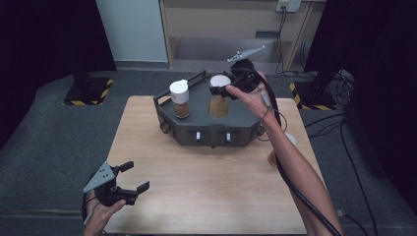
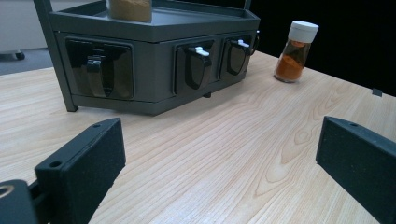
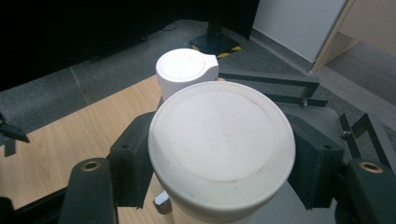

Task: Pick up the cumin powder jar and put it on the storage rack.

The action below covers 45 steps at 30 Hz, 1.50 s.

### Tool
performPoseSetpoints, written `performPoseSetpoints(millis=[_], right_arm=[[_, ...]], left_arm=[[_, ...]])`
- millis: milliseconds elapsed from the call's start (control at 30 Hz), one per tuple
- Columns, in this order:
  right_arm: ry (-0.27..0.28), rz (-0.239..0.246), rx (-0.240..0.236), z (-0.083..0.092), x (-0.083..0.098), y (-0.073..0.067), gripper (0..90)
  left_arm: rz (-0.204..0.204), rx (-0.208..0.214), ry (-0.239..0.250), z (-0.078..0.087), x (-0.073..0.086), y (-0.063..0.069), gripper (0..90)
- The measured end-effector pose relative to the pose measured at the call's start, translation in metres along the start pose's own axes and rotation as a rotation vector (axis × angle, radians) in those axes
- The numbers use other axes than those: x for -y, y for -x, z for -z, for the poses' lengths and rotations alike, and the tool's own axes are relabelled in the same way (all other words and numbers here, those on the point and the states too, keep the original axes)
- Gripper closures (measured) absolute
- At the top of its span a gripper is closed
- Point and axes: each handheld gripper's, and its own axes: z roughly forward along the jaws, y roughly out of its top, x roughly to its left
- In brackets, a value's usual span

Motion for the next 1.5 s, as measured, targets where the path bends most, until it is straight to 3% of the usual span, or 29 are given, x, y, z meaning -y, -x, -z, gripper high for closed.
performPoseSetpoints(millis=[267,400,633,1500], right_arm=[[-0.005,-0.035,0.052,-0.009,0.0,0.0,33.8],[0.005,-0.06,0.058,-0.012,0.003,0.006,33.9],[0.0,-0.08,0.114,-0.021,0.009,0.006,33.9],[-0.043,-0.088,0.146,-0.053,0.013,0.014,34.0]], left_arm=[[0.017,0.005,0.005,0.001,0.001,-0.001,0.0],[0.012,0.005,0.003,0.0,0.0,-0.001,0.0],[0.015,0.004,0.004,0.001,0.001,-0.001,0.0],[0.018,0.006,0.008,0.001,0.002,-0.002,0.1]])
